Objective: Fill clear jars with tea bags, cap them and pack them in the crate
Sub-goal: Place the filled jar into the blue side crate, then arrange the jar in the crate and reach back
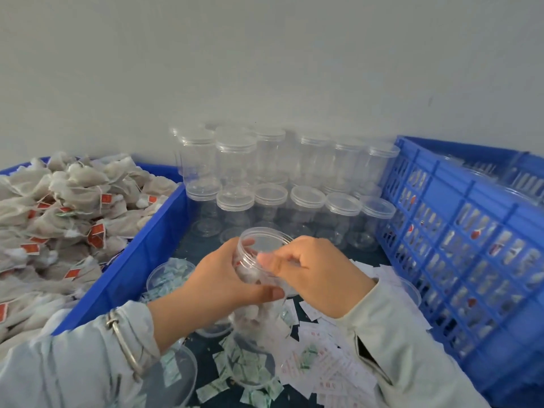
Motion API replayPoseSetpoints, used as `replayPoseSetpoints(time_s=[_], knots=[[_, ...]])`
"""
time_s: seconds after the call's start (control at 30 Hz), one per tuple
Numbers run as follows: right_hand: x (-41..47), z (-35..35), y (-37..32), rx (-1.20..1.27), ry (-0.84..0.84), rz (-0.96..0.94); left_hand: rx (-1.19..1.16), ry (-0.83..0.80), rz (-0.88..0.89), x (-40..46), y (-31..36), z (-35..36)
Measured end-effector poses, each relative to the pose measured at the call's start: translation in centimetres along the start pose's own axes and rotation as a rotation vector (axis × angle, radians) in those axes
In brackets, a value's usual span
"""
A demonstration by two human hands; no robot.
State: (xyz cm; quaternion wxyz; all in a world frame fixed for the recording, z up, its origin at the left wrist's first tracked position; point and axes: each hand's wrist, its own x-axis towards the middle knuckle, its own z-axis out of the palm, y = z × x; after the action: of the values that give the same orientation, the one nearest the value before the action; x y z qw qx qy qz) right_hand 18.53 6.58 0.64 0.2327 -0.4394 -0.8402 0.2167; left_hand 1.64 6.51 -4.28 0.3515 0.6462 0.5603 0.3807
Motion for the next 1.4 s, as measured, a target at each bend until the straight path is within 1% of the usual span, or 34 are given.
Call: replayPoseSetpoints(time_s=[0.13,0.27,0.4,0.53,0.6,0.67,0.77,0.83,0.93,1.0,1.1,1.17,1.27,1.4], knots=[[-0.8,-2.8,-0.6,-0.02,0.072,-0.075,-0.102,0.06,0.078,0.5,2.9,0.4],[-2.0,-6.8,-0.4,-0.078,0.209,-0.121,-0.159,0.079,0.165,2.0,6.6,1.8],[-3.9,-11.6,0.3,-0.22,0.376,-0.155,-0.16,0.068,0.286,4.1,11.7,4.3],[-6.4,-17.2,0.5,-0.427,0.624,-0.215,-0.167,0.084,0.478,5.2,18.2,7.4],[-7.9,-20.2,0.6,-0.513,0.724,-0.206,-0.197,0.106,0.566,5.8,21.6,9.1],[-9.1,-23.0,0.9,-0.542,0.798,-0.191,-0.219,0.107,0.599,6.6,24.7,10.8],[-10.7,-26.3,2.0,-0.56,0.859,-0.141,-0.262,0.035,0.614,7.8,28.3,13.6],[-11.6,-28.0,3.1,-0.604,0.873,-0.085,-0.248,-0.011,0.603,8.4,29.9,15.6],[-13.1,-29.5,5.6,-0.647,0.91,0.036,-0.102,-0.025,0.562,8.9,30.6,18.7],[-14.3,-30.1,7.4,-0.655,0.931,0.113,-0.032,-0.077,0.543,8.9,30.0,20.7],[-16.2,-30.4,10.3,-0.68,0.923,0.259,0.079,-0.139,0.584,8.3,28.2,23.0],[-17.1,-30.3,12.3,-0.691,0.87,0.365,0.133,-0.172,0.597,8.1,27.1,24.0],[-17.7,-29.9,15.0,-0.67,0.721,0.523,0.16,-0.218,0.606,8.1,26.6,24.4],[-17.4,-28.9,17.6,-0.581,0.491,0.632,0.203,-0.244,0.623,8.4,26.5,24.5]])
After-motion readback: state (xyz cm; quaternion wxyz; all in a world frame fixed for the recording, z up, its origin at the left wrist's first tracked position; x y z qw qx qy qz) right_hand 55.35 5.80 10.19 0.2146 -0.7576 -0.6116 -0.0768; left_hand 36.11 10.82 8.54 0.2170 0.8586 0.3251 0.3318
